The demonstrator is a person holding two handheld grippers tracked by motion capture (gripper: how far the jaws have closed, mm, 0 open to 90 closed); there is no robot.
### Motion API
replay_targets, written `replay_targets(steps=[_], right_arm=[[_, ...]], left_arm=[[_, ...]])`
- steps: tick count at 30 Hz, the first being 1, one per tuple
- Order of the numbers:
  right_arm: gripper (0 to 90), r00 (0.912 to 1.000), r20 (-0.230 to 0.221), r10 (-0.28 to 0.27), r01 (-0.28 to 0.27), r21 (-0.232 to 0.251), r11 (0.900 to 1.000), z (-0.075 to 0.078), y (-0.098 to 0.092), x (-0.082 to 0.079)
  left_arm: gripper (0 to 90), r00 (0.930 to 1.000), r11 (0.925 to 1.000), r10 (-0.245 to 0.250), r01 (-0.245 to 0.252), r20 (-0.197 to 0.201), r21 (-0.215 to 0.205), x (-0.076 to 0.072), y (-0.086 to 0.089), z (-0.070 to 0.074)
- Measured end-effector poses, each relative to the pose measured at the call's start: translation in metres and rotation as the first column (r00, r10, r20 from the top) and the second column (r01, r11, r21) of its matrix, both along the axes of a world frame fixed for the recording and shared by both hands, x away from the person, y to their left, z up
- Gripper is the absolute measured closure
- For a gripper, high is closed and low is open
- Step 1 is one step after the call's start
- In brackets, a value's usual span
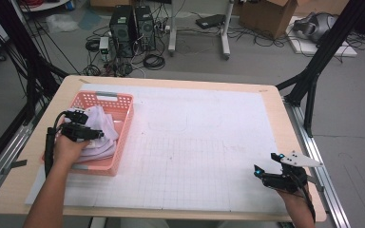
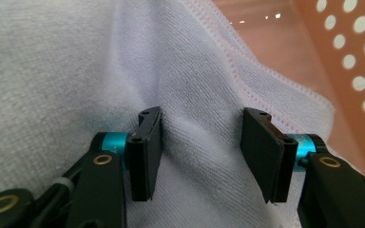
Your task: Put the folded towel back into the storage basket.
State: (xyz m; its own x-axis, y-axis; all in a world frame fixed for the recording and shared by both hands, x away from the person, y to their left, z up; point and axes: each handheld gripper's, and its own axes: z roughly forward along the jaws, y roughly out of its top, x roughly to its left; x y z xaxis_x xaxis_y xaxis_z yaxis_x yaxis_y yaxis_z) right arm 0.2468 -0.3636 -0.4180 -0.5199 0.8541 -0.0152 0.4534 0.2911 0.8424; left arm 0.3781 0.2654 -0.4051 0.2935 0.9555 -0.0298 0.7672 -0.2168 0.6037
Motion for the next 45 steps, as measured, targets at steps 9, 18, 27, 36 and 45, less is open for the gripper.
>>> replay_targets(steps=[9,18,27,36,45], right_arm=[[17.7,1.0,0.003,0.007,-0.007,-0.005,1.0,0.0,0.001,0.001],[17.6,1.0,0.0,0.005,-0.005,-0.002,1.0,0.0,0.001,0.001],[17.6,1.0,-0.004,-0.002,0.002,0.002,1.0,-0.001,0.0,0.001],[17.7,0.9999,-0.003,0.01,-0.01,-0.007,1.0,-0.002,0.003,0.002],[17.6,0.9999,-0.011,0.01,-0.01,-0.007,1.0,-0.003,0.003,0.002]], left_arm=[[55.7,0.9929,0.9923,-0.119,0.119,0.007,-0.035,-0.001,-0.006,-0.003],[60.5,0.9529,0.9446,-0.303,0.3,-0.004,-0.133,-0.005,-0.007,-0.004],[38.5,0.9698,0.958,-0.151,0.192,0.191,-0.213,-0.01,0.01,0.013],[41.2,0.9866,0.9905,0.105,-0.092,0.125,-0.102,-0.006,0.035,0.01],[45.8,0.9907,0.9904,0.117,-0.122,0.07,0.066,0.004,0.025,-0.003]])
